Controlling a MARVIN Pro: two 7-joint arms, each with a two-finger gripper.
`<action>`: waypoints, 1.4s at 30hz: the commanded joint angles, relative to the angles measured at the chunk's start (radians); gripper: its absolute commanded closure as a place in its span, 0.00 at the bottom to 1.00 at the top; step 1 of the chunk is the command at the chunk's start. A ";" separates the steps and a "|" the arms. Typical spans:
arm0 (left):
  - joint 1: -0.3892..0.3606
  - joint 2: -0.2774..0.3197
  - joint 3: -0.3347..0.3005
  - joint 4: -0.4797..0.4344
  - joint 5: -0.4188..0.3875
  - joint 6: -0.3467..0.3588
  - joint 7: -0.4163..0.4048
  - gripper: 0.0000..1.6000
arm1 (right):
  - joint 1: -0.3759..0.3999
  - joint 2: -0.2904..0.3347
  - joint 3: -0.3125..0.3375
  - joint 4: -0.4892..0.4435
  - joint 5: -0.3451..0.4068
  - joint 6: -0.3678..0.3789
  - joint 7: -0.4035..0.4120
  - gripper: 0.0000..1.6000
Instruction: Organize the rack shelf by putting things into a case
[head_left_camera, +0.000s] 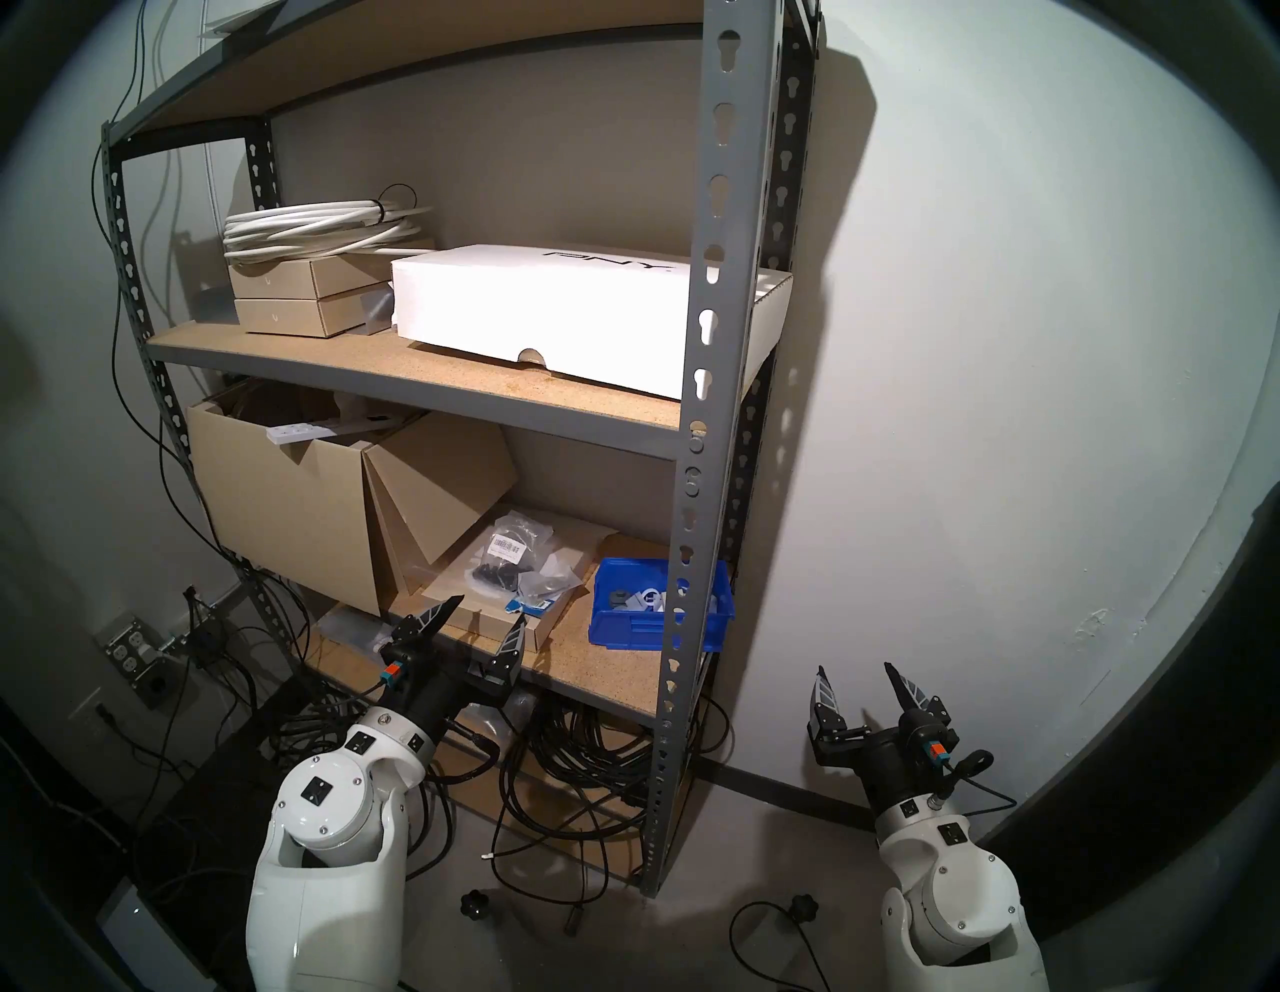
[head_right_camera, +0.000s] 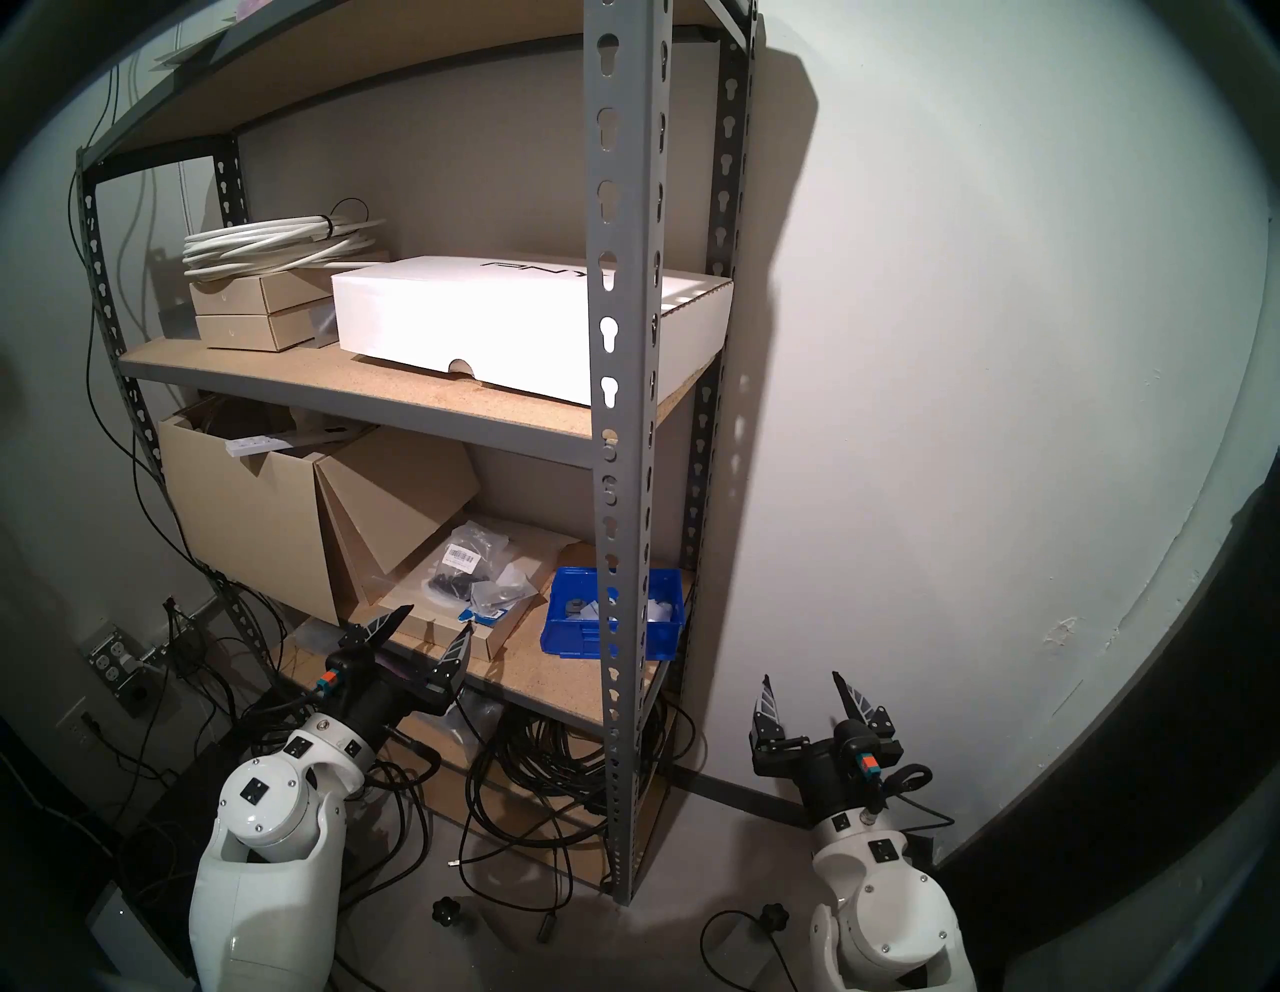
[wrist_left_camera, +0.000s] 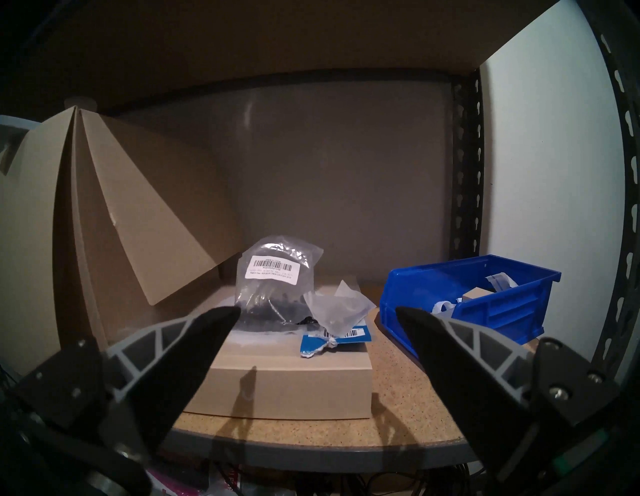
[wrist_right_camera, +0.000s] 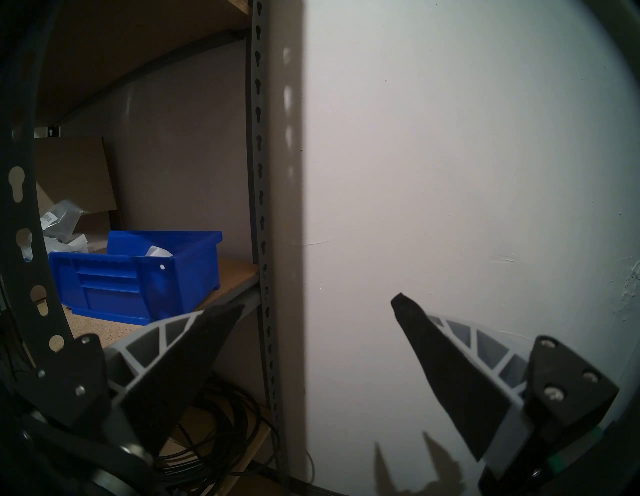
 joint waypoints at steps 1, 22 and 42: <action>-0.116 0.020 -0.001 0.013 0.001 0.025 0.011 0.00 | 0.003 0.000 0.000 -0.019 0.000 -0.004 0.000 0.00; -0.265 0.073 0.009 0.138 0.012 0.085 0.038 0.00 | 0.003 0.000 0.000 -0.019 0.000 -0.004 0.000 0.00; -0.319 0.106 0.025 0.161 0.023 0.250 0.023 0.00 | 0.002 0.000 0.000 -0.020 0.000 -0.003 0.000 0.00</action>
